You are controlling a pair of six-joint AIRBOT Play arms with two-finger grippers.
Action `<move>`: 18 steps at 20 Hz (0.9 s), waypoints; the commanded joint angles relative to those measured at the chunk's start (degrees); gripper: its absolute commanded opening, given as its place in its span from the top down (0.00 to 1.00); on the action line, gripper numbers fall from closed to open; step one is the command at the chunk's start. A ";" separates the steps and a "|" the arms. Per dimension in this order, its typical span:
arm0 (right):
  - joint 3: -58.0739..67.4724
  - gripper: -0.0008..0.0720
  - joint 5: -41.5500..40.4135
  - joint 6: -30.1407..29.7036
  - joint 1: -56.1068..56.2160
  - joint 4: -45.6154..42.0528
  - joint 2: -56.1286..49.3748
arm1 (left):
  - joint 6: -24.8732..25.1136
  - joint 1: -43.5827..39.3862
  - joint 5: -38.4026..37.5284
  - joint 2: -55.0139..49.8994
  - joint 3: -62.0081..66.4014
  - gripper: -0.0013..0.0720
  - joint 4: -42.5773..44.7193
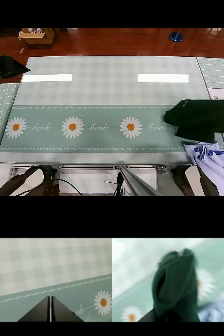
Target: Fold the shirts.
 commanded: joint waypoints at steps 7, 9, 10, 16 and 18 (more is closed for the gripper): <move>0.46 0.94 8.02 1.73 -10.19 -46.21 1.14 | 4.09 0.11 3.43 -0.22 -0.02 0.88 0.28; 0.46 0.94 7.30 1.73 -10.19 -54.12 1.44 | 5.16 0.11 3.91 -0.22 0.00 0.88 0.26; 0.46 0.94 7.30 1.70 -10.19 -56.22 1.44 | 5.33 0.11 4.39 -0.22 0.00 0.88 0.28; -4.98 0.94 8.48 1.84 -10.21 -64.76 1.44 | 6.82 0.20 8.11 -0.22 0.04 0.88 0.66; -9.03 0.84 8.46 1.64 -10.21 -67.52 1.44 | 6.82 0.76 8.26 -0.22 0.04 0.88 0.66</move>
